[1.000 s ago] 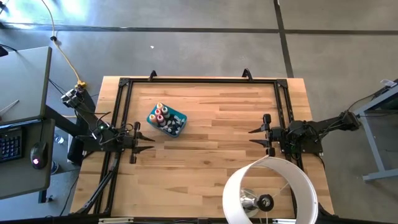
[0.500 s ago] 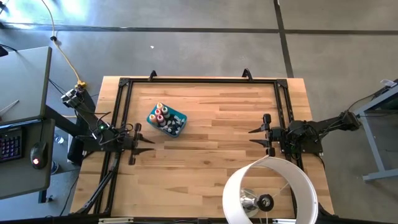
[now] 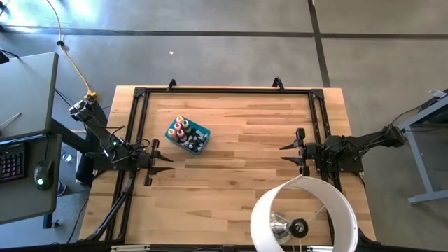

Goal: Pick & Place food coloring
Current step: Return to Home Position

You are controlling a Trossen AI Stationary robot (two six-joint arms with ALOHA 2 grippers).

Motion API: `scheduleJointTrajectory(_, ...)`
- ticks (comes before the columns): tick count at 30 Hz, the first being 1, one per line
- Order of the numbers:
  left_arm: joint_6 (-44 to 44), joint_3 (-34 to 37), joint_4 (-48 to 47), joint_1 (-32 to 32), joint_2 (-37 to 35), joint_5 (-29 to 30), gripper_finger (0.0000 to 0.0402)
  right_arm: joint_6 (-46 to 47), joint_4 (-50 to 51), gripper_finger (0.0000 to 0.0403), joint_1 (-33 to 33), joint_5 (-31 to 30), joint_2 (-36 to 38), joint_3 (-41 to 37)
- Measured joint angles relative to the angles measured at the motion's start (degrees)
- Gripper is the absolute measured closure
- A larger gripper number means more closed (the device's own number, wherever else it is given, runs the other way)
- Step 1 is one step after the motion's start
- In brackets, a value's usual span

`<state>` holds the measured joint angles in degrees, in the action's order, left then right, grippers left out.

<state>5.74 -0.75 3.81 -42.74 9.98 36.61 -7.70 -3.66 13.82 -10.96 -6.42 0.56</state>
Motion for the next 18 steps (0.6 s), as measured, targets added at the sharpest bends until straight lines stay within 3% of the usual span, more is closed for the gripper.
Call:
scheduleJointTrajectory(13,1.41,-0.38,-0.21,-0.13,0.0,0.09,0.0291,-0.1,-0.02,0.025,-0.01,0.0,0.0,-0.02)
scheduleJointTrajectory(18,0.9,-0.52,-0.28,-0.02,-0.05,-2.92,0.0291,-0.11,-0.02,0.025,0.0,0.0,0.0,-0.02)
